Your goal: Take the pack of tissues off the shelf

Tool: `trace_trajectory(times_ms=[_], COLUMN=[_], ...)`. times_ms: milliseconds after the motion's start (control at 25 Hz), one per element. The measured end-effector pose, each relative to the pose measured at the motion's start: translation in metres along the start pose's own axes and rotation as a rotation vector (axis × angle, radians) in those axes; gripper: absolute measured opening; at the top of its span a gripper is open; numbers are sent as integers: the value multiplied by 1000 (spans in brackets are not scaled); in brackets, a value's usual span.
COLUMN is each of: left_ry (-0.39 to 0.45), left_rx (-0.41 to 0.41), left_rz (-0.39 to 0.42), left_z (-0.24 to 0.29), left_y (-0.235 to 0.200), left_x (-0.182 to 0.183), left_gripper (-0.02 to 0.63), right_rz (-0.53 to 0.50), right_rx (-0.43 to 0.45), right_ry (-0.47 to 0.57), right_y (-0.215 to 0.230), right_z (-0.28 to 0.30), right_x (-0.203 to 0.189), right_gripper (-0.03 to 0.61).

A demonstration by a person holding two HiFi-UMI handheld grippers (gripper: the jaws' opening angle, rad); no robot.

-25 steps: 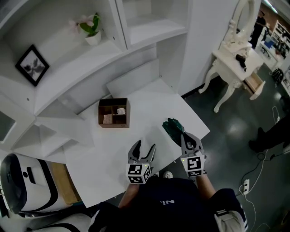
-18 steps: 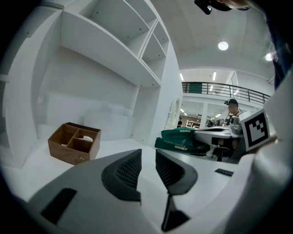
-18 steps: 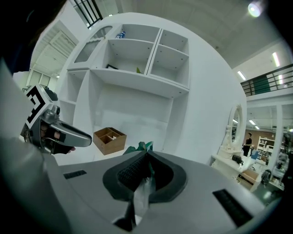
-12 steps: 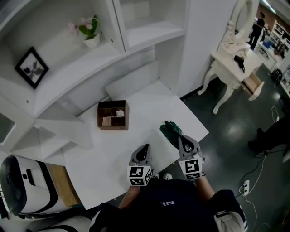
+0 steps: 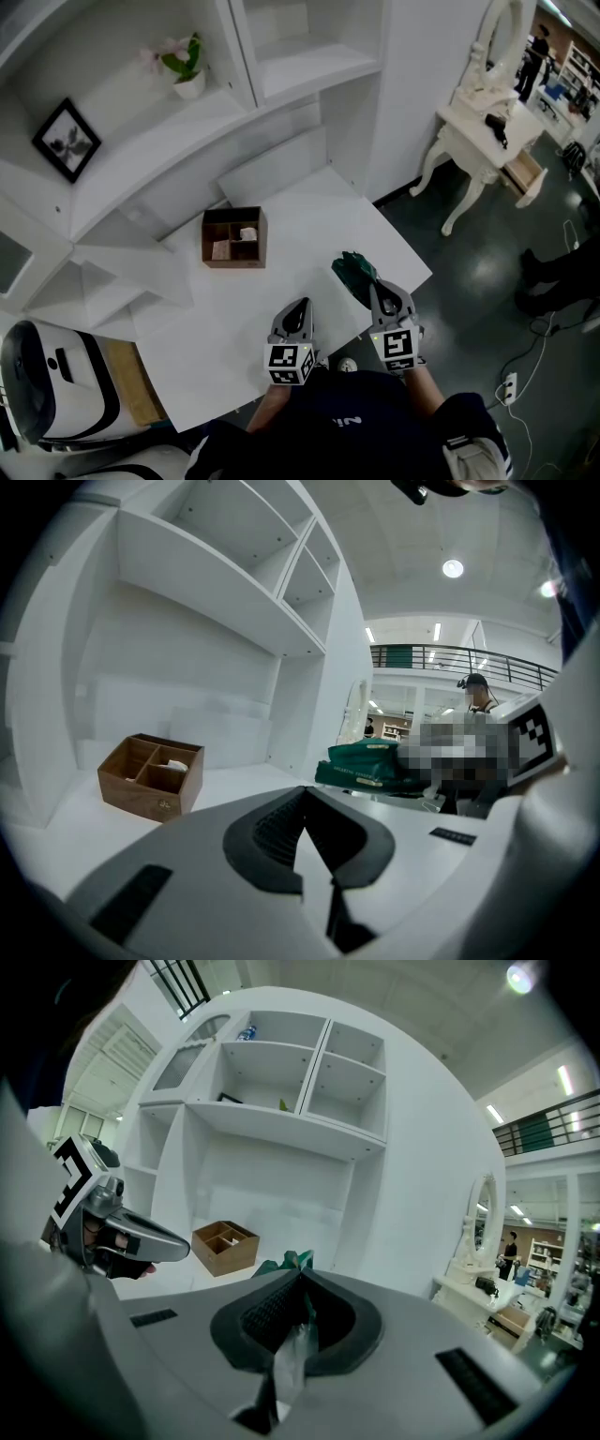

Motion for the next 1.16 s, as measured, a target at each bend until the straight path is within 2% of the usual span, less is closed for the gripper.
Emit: trace_trajectory(times_ms=[440,1160], left_ry=[10,-14], left_rx=[3,18], left_rz=[-32,-16], left_z=[-2,-3], left_y=[8,12], left_x=[-6,-13], left_gripper=[3,3], right_rz=[-26,-34], right_rx=[22,26], right_ry=[-19,-35], right_y=[-3,0], right_z=[-8,-17], right_x=[-10,-20], right_gripper=[8,8])
Point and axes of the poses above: the fingertips, and each gripper's own axes: z forward along the fingers, y to its right, x out of its top, the point moved 5 cm from there along -z, backward along the fingers, and after that the axes turned 15 degrees about -x, right-handed, at the moved point
